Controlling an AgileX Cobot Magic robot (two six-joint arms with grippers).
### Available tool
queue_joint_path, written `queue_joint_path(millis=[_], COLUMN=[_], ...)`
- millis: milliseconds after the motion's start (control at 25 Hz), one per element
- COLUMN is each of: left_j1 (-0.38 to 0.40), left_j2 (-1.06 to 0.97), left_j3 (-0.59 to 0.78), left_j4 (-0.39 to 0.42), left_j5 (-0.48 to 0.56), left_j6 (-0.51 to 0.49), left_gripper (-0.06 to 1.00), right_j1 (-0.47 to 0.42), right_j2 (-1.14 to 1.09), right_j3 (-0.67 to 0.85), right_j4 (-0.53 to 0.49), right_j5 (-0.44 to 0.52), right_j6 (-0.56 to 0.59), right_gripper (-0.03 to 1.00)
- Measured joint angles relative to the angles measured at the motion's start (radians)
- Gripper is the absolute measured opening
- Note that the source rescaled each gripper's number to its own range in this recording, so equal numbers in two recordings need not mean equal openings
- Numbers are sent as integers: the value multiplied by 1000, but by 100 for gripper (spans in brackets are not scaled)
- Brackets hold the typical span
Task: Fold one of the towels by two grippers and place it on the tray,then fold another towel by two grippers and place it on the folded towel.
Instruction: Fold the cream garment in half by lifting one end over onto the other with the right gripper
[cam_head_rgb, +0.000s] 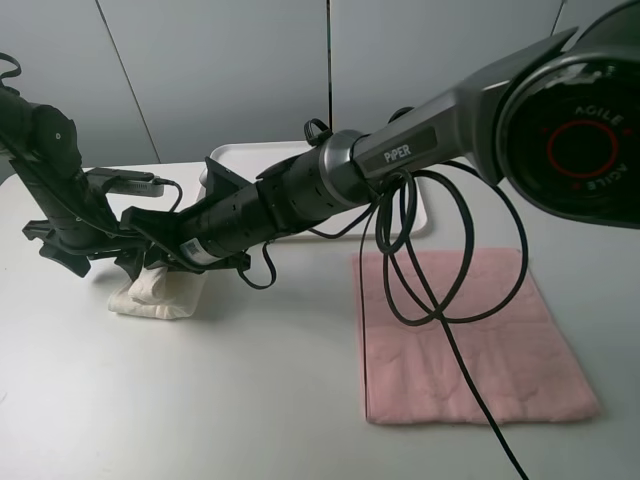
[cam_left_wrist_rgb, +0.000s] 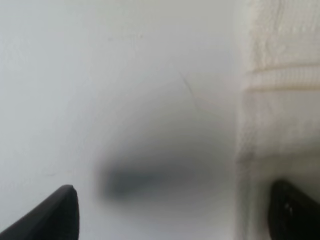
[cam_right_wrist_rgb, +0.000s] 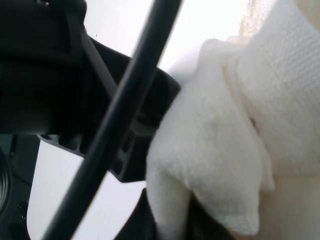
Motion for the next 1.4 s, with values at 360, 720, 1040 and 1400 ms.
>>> queue_joint_path(millis=[360,720,1040,1400], left_j1=[0,0,11,26], left_j2=[0,-35,-126,-225], left_j3=[0,0,0,0], left_j4=[0,0,2,4], left_j5=[0,0,9,38], left_j6=[0,2,4,1], left_gripper=[98,98,98,98], right_j1=[0,0,2,2], right_j2=[0,0,0,0], right_j3=[0,-1,-7,-7], right_j4=[0,2,7,7], right_j5=[0,0,0,-6], right_j6=[0,0,2,2], right_gripper=[7,7,7,9])
